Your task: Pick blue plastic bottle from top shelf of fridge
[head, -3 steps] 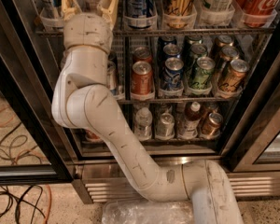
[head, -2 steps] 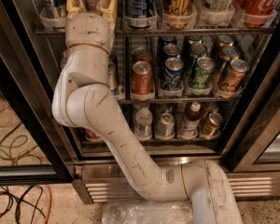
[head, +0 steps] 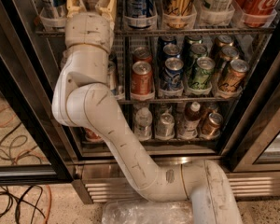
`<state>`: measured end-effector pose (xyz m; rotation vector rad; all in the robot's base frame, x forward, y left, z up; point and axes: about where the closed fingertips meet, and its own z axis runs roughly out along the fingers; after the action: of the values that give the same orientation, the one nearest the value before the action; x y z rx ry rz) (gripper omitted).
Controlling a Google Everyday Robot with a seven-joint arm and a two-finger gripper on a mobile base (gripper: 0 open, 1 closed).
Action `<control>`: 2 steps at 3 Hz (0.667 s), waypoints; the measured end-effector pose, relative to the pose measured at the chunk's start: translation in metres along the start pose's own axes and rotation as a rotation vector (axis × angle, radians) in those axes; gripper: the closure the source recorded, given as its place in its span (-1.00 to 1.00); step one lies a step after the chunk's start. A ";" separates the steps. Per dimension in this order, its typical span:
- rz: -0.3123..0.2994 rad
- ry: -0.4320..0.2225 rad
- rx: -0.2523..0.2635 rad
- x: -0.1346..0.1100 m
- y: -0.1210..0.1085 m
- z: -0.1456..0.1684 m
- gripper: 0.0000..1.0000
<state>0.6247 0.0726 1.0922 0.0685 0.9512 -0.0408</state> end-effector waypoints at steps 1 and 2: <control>0.003 -0.019 -0.001 -0.006 0.000 0.002 1.00; 0.000 -0.081 -0.013 -0.023 0.000 0.009 1.00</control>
Offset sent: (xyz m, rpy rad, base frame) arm -0.0162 0.0034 0.0500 -0.0401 -0.1776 0.0263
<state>0.6189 0.0716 1.1166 0.0545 0.8707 -0.0371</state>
